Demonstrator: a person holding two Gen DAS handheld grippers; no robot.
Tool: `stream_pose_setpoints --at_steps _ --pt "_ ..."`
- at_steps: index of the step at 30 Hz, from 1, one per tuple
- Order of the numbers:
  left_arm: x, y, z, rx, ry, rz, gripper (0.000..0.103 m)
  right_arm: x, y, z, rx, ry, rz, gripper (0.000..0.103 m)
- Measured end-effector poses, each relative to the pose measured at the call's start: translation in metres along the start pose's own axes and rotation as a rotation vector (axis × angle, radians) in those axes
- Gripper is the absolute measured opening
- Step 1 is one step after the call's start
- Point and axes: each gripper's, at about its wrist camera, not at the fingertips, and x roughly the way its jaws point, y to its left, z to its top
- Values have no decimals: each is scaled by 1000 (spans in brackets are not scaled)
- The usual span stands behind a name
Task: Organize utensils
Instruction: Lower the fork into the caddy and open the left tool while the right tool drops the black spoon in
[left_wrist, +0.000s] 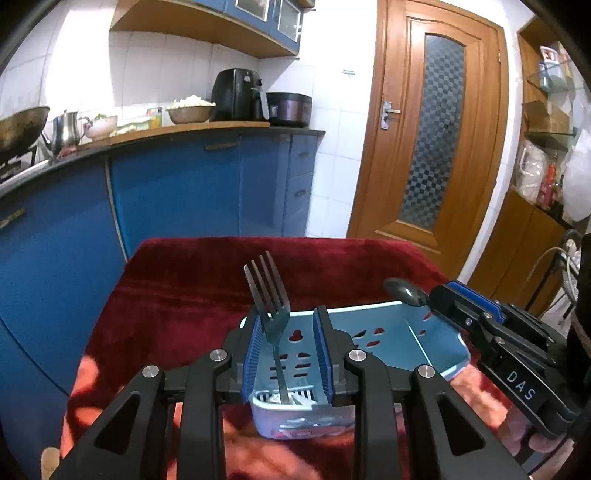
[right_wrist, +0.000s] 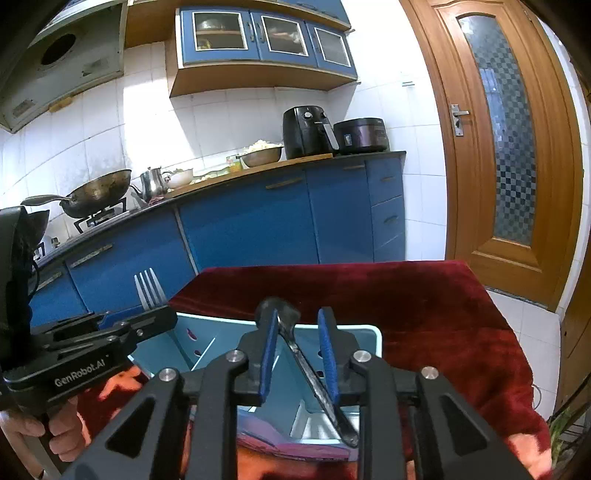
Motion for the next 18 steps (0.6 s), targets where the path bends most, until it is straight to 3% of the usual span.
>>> stream_pose_setpoints --at_steps 18 --pt "-24 5 -8 3 34 -50 28 -20 -13 -5 44 64 16 26"
